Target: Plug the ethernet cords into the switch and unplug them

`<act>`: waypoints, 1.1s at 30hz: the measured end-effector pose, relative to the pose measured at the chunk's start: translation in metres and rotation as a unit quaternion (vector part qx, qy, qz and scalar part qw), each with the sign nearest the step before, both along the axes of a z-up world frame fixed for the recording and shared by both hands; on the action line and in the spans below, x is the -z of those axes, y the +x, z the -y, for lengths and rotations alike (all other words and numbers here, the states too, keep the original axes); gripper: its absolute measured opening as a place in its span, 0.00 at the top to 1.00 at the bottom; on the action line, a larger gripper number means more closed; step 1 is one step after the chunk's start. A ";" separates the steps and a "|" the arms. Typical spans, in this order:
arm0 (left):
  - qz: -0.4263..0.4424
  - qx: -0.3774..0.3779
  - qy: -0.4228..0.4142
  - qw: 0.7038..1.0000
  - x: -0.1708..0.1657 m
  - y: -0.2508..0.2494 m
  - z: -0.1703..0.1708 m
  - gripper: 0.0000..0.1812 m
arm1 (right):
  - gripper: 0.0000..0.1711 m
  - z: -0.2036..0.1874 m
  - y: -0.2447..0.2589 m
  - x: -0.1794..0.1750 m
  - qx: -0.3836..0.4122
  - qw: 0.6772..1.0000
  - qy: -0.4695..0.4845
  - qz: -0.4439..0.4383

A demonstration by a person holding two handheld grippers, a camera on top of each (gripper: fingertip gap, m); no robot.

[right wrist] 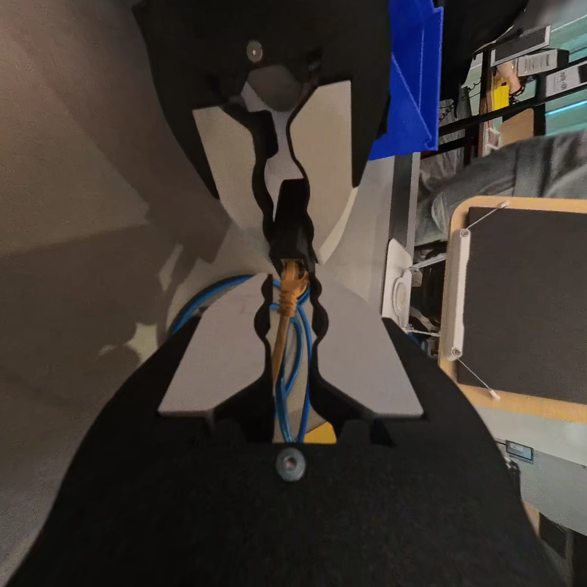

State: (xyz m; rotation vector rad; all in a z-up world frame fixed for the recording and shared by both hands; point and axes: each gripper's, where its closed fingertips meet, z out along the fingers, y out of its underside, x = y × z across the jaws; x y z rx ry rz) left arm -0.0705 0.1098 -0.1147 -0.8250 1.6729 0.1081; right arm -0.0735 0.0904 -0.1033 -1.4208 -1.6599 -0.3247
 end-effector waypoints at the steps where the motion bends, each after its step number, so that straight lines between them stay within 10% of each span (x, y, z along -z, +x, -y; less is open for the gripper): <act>1: -0.003 -0.001 0.003 1.000 0.001 0.000 0.000 0.87 | 0.89 -0.001 0.000 0.003 -0.005 1.000 -0.009 0.006; 20: 0.003 -0.023 0.040 0.999 -0.006 -0.005 -0.008 0.87 | 0.90 -0.003 0.003 -0.003 0.037 0.994 -0.071 -0.071; 33: 0.015 -0.032 0.111 0.993 -0.016 -0.009 -0.007 0.87 | 0.96 0.010 0.013 -0.007 0.127 0.874 -0.292 -0.367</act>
